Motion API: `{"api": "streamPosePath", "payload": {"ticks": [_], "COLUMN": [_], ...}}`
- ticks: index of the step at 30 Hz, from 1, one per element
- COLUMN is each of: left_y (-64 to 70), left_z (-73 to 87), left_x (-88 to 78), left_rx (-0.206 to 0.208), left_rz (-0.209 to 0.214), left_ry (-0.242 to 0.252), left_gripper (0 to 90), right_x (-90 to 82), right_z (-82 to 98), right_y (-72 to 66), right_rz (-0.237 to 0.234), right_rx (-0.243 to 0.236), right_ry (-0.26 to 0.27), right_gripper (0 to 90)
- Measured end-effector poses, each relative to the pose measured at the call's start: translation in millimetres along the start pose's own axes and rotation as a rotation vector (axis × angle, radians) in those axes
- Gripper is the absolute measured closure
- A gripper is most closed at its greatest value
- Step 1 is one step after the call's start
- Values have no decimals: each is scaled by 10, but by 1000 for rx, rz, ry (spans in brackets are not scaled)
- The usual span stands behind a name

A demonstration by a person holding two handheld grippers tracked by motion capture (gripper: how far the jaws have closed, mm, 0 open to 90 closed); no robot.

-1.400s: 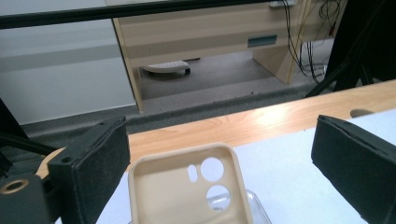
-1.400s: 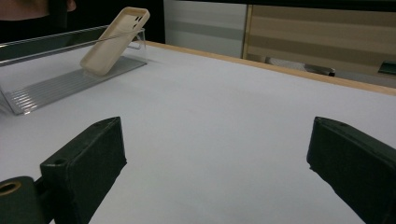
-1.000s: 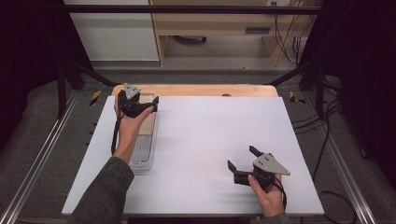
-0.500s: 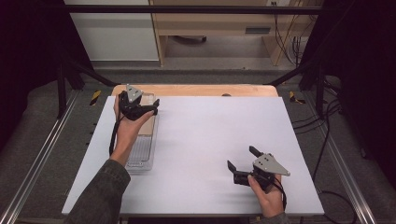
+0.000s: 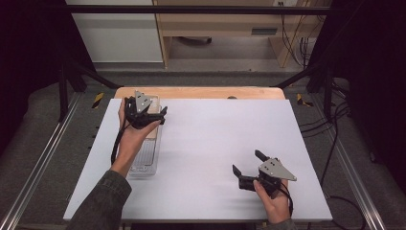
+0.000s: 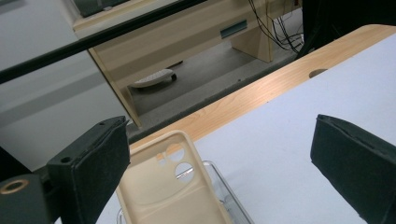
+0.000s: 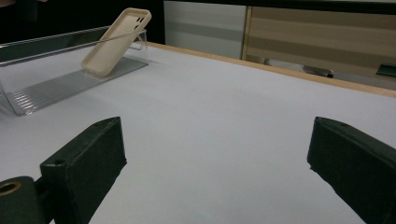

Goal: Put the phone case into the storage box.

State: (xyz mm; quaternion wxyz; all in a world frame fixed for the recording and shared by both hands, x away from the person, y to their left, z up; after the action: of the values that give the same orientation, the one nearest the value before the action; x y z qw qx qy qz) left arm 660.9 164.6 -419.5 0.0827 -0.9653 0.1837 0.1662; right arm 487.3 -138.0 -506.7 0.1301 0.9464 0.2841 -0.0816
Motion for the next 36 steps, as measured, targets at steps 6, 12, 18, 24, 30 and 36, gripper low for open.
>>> {"api": "streamPosePath", "payload": {"ticks": [6, 12, 18, 24, 30, 36], "left_y": [116, 252, 406, 543, 662, 753], "left_z": [-14, 1, -21, -3, 66, 152], "left_x": [-99, -254, -411, -535, -611, -682], "left_rx": [30, 54, 87, 99, 139, 144], "left_rz": [26, 49, 70, 88, 109, 123], "left_ry": [3, 5, 10, 15, 2, 3], "left_gripper": [42, 31, 29, 30, 31, 33], "right_x": [15, 15, 8, 8, 12, 12], "right_z": [-15, -23, -25, -25, -22, -30], "right_y": [-12, -29, -16, -22, -26, -38], "right_rz": [3, 1, 5, 3, 2, 1], "right_rx": [11, 0, 4, 1, 1, -1], "right_ry": [5, 6, 8, 6, 6, 7], "right_gripper": [41, 37, 37, 36, 36, 36]}}
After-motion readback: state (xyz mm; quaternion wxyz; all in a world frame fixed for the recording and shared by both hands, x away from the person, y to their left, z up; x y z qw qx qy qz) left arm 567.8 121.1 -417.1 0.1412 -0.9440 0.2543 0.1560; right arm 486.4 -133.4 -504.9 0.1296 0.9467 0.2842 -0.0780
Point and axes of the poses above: each handheld gripper's, and its own axes: x roughly forward along the jaws, z roughly out of its underside, y roughly to its right, the point moved 10 cm from there along x, roughly forward along the jaws, and after that the axes turned 14 degrees about -x, right-handed, at the moved point
